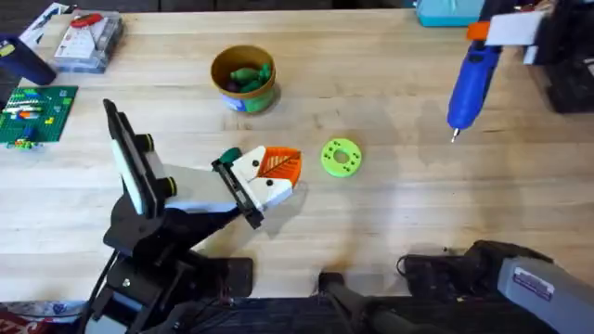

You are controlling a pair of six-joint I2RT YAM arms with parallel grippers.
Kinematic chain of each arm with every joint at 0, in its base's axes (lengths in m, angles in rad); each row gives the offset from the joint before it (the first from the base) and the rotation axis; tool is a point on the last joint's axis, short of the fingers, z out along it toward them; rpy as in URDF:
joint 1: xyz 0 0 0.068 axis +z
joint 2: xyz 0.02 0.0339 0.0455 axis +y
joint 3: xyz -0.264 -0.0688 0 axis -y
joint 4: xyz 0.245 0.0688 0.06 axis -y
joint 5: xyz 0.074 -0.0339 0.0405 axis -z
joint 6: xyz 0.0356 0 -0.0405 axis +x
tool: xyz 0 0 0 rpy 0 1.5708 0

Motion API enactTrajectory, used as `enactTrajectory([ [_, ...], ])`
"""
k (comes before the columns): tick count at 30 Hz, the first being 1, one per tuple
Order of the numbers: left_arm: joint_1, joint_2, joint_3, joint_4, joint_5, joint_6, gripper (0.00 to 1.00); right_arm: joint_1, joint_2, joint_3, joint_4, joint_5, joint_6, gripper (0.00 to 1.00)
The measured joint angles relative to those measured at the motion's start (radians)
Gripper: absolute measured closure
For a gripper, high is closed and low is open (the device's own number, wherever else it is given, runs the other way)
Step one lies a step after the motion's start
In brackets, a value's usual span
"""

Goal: Pick up the gripper from the table and insert it into the empty holder that is missing its gripper. Then pick up a screw, insert it into the mounting hole, and use the screwdriver to tighten it. Finally, clean up the table by picking up the vegetable and placing it into the bucket.

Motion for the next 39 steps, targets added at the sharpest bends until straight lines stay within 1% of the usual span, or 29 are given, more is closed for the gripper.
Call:
enactTrajectory([
  [5,0.0,0.0,0.0,0.0,0.0,0.0,0.991,0.001,-0.14,0.0,0.013,-0.019,0.028,0.951],
  [10,0.0,0.0,0.0,0.0,0.0,0.0,0.991,0.005,-0.248,0.0,-0.009,-0.03,0.045,0.951],
  [14,0.0,0.0,0.0,0.0,0.0,0.0,0.991,0.005,-0.296,0.0,-0.034,-0.064,0.054,0.949],
  [19,0.0,0.0,0.0,0.0,0.0,0.0,0.991,0.006,-0.329,0.0,-0.001,-0.113,0.055,0.95],
  [22,0.0,0.0,0.0,0.0,0.0,0.0,0.991,0.007,-0.375,-0.015,0.023,-0.125,0.06,0.951],
  [26,0.0,0.0,0.0,0.0,0.0,0.0,0.991,0.012,-0.48,-0.12,0.19,-0.14,0.111,0.95],
  [29,0.0,0.0,0.0,0.0,0.0,0.0,0.991,0.04,-0.557,-0.247,0.399,-0.146,0.187,0.951],
  [31,0.0,0.0,0.0,0.0,0.0,0.0,0.991,0.072,-0.582,-0.328,0.535,-0.15,0.244,0.949],
  [33,0.0,0.0,0.0,0.0,0.0,0.0,0.991,0.118,-0.588,-0.404,0.672,-0.15,0.299,0.949],
  [36,0.0,0.0,0.0,0.0,0.0,0.0,0.991,0.221,-0.573,-0.509,0.891,-0.144,0.353,0.951],
  [39,0.0,0.0,0.0,0.0,0.0,0.0,0.991,0.335,-0.545,-0.555,0.989,-0.121,0.383,0.951],
])
